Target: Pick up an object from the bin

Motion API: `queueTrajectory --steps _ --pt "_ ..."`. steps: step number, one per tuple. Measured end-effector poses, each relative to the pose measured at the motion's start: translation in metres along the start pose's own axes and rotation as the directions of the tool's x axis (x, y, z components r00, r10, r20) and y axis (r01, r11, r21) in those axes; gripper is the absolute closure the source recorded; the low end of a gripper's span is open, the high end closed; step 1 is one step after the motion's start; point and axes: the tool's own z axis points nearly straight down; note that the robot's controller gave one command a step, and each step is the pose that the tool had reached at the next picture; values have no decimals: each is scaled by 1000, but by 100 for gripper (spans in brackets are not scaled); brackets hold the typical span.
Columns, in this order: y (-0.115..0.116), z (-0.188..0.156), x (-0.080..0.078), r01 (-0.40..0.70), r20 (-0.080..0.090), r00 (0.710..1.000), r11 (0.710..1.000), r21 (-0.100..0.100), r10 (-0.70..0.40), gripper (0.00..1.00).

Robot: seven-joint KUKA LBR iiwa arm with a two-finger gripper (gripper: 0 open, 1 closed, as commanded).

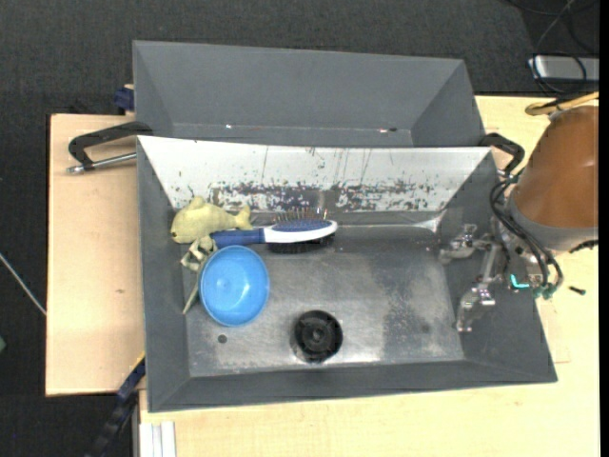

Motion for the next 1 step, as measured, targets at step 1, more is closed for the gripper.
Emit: queueTrajectory --steps 1 --pt "88 81 15 357 10 934 934 5 -357 0"
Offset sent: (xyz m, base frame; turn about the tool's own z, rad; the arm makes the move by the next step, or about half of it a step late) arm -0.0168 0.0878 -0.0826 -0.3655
